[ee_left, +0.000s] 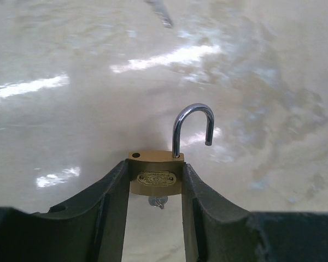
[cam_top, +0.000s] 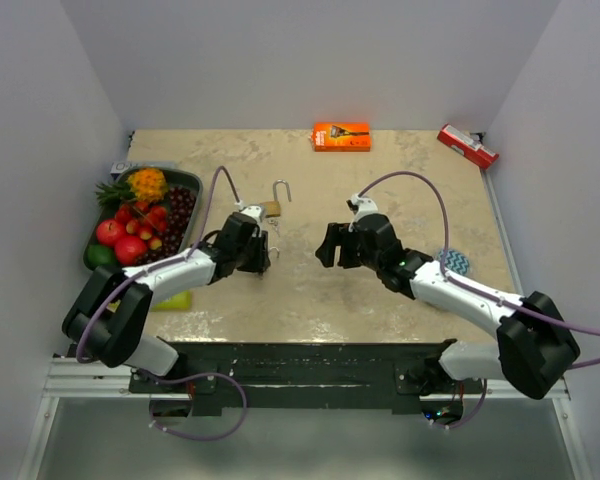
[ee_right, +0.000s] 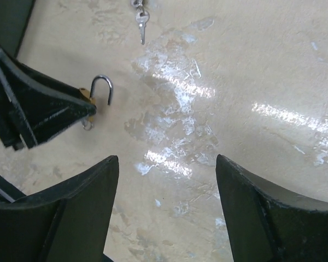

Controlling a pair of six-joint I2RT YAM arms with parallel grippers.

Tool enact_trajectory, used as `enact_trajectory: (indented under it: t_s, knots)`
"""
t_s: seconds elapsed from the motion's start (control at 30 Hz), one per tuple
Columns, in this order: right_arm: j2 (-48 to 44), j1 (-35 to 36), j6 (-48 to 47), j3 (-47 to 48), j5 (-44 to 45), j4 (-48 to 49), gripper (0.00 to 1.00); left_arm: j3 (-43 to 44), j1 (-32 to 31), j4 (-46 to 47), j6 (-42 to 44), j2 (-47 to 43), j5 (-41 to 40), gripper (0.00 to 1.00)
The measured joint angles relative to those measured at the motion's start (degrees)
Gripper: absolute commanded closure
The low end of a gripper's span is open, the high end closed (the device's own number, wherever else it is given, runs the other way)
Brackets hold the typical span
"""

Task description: Unlock with the key

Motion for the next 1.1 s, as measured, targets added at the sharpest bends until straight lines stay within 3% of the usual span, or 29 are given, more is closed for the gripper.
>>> enact_trajectory:
  t_s: [0.23, 0.53, 0.83, 1.07, 1.1]
  knots:
    - [-3.3, -0.2, -0.3, -0.4, 1.2, -0.6, 0.23, 1.2, 9.1, -1.7, 1.6, 4.7, -5.1, 1.0]
    - [-10.7, -0.3, -1.3, -3.0, 4.2, -2.4, 0.18, 14.7, 15.3, -3.3, 4.7, 16.9, -7.9, 1.0]
    - [-17.1, -0.5, -2.0, -5.0, 6.8, -4.9, 0.17, 30.7, 17.3, -6.7, 6.9, 28.8, -9.0, 1.0]
    - [-19.4, -0.5, -2.4, -5.7, 7.1, -6.3, 0.17, 34.8, 17.9, -7.9, 7.4, 31.7, -8.3, 1.0]
    - [-19.4, -0.5, -2.4, -5.7, 7.2, -6.5, 0.17, 35.6, 18.1, -8.3, 7.4, 32.2, -8.3, 0.96]
